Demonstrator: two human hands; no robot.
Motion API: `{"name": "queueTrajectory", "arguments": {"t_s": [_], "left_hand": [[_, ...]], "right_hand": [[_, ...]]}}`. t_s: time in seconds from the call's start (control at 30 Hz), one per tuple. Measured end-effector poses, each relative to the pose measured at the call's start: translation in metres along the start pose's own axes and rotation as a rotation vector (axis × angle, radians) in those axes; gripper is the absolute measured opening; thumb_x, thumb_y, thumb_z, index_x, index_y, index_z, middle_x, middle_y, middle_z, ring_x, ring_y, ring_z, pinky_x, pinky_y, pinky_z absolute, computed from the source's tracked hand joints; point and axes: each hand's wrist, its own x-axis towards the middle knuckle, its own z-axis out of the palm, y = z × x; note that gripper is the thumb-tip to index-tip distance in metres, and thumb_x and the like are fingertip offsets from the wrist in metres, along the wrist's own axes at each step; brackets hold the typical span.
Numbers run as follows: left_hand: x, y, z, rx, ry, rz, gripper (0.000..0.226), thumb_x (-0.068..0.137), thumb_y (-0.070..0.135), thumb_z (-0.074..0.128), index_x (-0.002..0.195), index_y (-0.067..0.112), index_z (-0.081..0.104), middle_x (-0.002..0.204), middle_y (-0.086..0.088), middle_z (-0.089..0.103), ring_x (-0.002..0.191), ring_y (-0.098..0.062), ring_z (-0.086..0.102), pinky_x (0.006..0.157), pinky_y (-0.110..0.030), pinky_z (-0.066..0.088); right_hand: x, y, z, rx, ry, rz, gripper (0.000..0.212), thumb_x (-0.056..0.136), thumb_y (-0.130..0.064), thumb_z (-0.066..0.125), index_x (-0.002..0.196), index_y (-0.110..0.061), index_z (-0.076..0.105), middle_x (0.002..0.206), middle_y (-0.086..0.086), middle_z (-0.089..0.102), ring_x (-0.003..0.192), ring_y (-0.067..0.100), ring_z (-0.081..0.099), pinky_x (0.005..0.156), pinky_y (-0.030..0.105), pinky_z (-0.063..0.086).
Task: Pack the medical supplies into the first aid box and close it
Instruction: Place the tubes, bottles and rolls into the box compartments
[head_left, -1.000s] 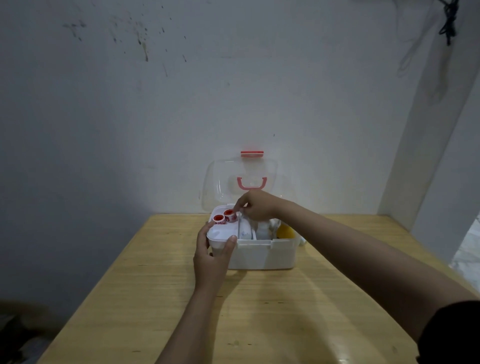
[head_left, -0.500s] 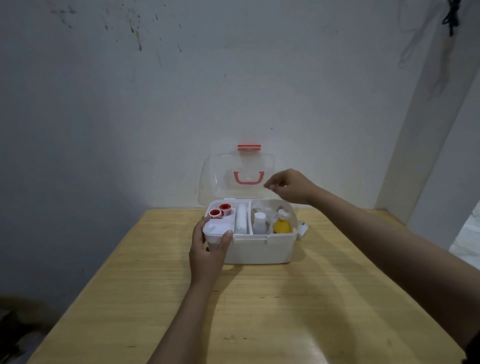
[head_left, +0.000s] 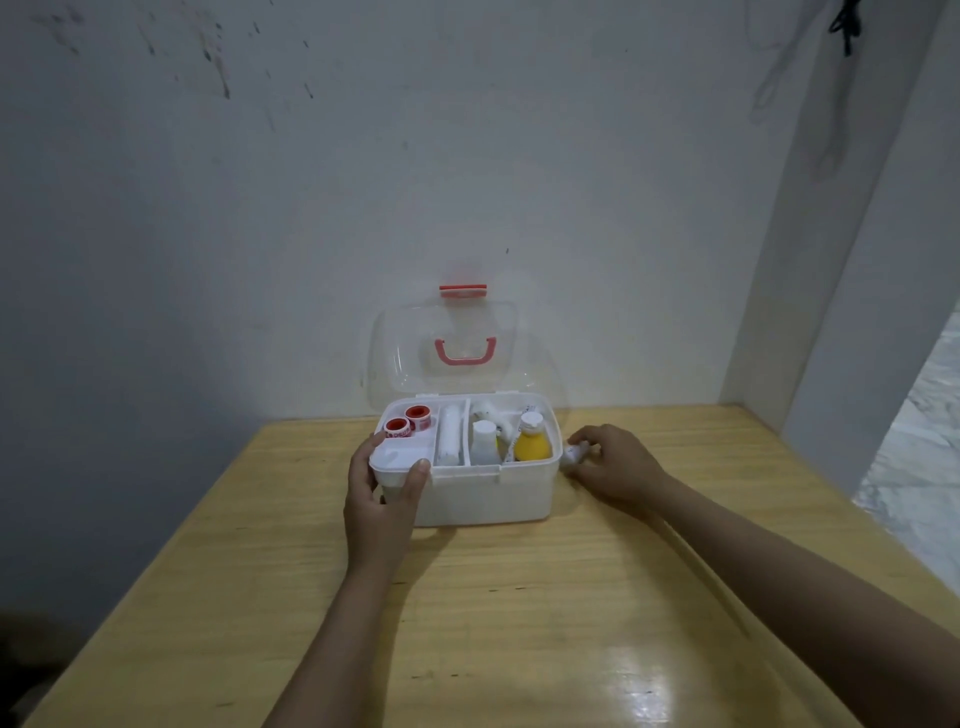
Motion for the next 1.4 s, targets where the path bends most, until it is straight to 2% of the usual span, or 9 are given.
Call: {"name": "queueTrajectory", "arguments": {"t_s": [0.17, 0.3, 0.43, 0.7, 0.83, 1.0, 1.1, 1.27, 1.4], "left_hand": [[0.001, -0.003, -0.001, 0.013, 0.005, -0.005, 0.051, 0.079, 0.027, 0.073, 0.123, 0.036, 0.049, 0.125, 0.008, 0.056, 0.112, -0.011, 0.055, 0.085, -0.032, 0.052], [0.000, -0.001, 0.000, 0.010, -0.004, -0.011, 0.053, 0.080, 0.026, 0.071, 0.127, 0.033, 0.047, 0.128, 0.006, 0.054, 0.112, -0.014, 0.054, 0.079, -0.027, 0.052], [0.000, -0.001, -0.001, -0.001, -0.018, -0.019, 0.055, 0.080, 0.026, 0.071, 0.129, 0.034, 0.047, 0.127, 0.008, 0.053, 0.113, -0.013, 0.053, 0.084, -0.033, 0.054], [-0.002, 0.006, -0.008, -0.019, -0.085, -0.003, 0.063, 0.078, 0.029, 0.071, 0.135, 0.031, 0.043, 0.129, 0.010, 0.051, 0.113, -0.009, 0.053, 0.074, -0.017, 0.052], [-0.001, 0.008, -0.010, -0.050, -0.094, -0.006, 0.065, 0.077, 0.026, 0.073, 0.136, 0.026, 0.044, 0.131, 0.008, 0.053, 0.114, -0.010, 0.054, 0.068, -0.009, 0.049], [0.000, 0.009, -0.013, -0.052, -0.106, 0.000, 0.059, 0.076, 0.029, 0.074, 0.128, 0.034, 0.048, 0.123, 0.019, 0.055, 0.110, -0.003, 0.055, 0.071, -0.010, 0.049], [0.001, 0.009, -0.013, -0.067, -0.098, -0.001, 0.058, 0.075, 0.028, 0.075, 0.126, 0.034, 0.049, 0.122, 0.018, 0.057, 0.110, -0.003, 0.055, 0.073, -0.009, 0.048], [0.001, 0.008, -0.013, -0.062, -0.092, -0.019, 0.057, 0.073, 0.031, 0.077, 0.122, 0.039, 0.049, 0.122, 0.019, 0.057, 0.111, -0.002, 0.056, 0.081, -0.018, 0.051], [0.001, 0.008, -0.013, -0.068, -0.092, -0.035, 0.058, 0.073, 0.029, 0.077, 0.122, 0.041, 0.048, 0.123, 0.021, 0.056, 0.111, 0.002, 0.055, 0.081, -0.017, 0.050]], "right_hand": [[-0.004, 0.001, -0.003, 0.162, 0.137, -0.004, 0.025, 0.079, -0.035, 0.064, 0.101, -0.021, 0.065, 0.102, 0.001, 0.066, 0.087, 0.013, 0.059, 0.073, 0.026, 0.046], [0.000, -0.015, -0.032, 0.245, 0.229, -0.085, 0.036, 0.076, -0.031, 0.076, 0.105, -0.013, 0.066, 0.105, 0.010, 0.062, 0.085, 0.019, 0.065, 0.067, 0.016, 0.045], [-0.006, -0.067, -0.065, 0.316, 0.265, -0.216, 0.038, 0.076, -0.037, 0.075, 0.107, -0.016, 0.066, 0.106, 0.004, 0.055, 0.087, 0.015, 0.064, 0.063, 0.010, 0.044], [-0.005, -0.181, -0.049, 0.037, -0.122, -0.446, 0.044, 0.074, -0.041, 0.076, 0.107, -0.011, 0.068, 0.098, -0.001, 0.061, 0.083, 0.013, 0.059, 0.074, 0.029, 0.054], [0.012, -0.203, -0.025, -0.065, -0.203, -0.451, 0.043, 0.073, -0.040, 0.077, 0.105, -0.011, 0.071, 0.093, -0.001, 0.059, 0.085, 0.015, 0.055, 0.070, 0.027, 0.044], [0.023, -0.210, -0.007, -0.126, -0.313, -0.424, 0.036, 0.076, -0.036, 0.075, 0.102, -0.012, 0.074, 0.112, 0.007, 0.070, 0.097, 0.023, 0.063, 0.086, 0.039, 0.053], [0.023, -0.209, -0.007, -0.088, -0.338, -0.419, 0.030, 0.079, -0.033, 0.073, 0.101, -0.012, 0.075, 0.110, 0.008, 0.071, 0.098, 0.025, 0.064, 0.088, 0.040, 0.052], [0.028, -0.189, -0.026, 0.071, -0.157, -0.363, 0.027, 0.085, -0.028, 0.068, 0.102, -0.008, 0.073, 0.104, 0.008, 0.073, 0.086, 0.015, 0.064, 0.074, 0.025, 0.050], [0.046, -0.151, -0.036, 0.231, 0.240, -0.178, 0.029, 0.085, -0.025, 0.066, 0.108, -0.008, 0.069, 0.110, 0.010, 0.069, 0.093, 0.017, 0.064, 0.083, 0.029, 0.053]]}}
